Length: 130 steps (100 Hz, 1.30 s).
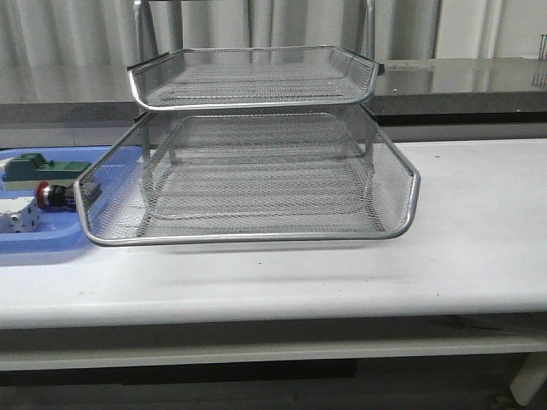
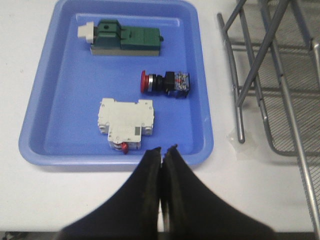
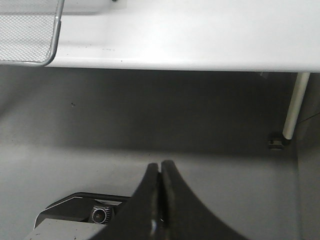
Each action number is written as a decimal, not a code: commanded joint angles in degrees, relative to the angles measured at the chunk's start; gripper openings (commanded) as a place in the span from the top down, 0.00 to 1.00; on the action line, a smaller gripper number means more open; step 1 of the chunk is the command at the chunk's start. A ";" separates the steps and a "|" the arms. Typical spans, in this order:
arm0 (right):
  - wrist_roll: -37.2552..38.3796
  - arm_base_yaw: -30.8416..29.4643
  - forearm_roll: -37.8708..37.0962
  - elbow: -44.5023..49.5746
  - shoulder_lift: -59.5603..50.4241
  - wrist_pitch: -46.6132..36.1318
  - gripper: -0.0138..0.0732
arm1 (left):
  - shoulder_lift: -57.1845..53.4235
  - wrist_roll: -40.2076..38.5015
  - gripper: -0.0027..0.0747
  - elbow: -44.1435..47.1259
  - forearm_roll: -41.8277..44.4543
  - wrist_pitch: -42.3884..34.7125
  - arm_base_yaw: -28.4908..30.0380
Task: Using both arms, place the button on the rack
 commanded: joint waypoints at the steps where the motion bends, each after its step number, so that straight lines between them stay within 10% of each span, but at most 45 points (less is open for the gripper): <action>1: -0.08 0.01 -0.60 -2.00 0.08 -2.49 0.92 | 1.79 0.73 0.99 -4.46 0.13 1.22 -0.04; 38: -0.08 0.01 -0.60 -2.00 0.08 -2.49 0.92 | 4.14 3.62 0.90 -6.97 0.40 4.07 -0.04; 71: -0.08 0.01 -0.60 -2.00 0.08 -2.49 0.92 | 4.14 3.83 0.17 -6.97 2.68 7.38 -0.04; 130: -0.08 0.01 -0.60 -2.00 0.08 -2.49 0.92 | 4.25 3.72 0.17 -6.97 1.58 0.19 -0.04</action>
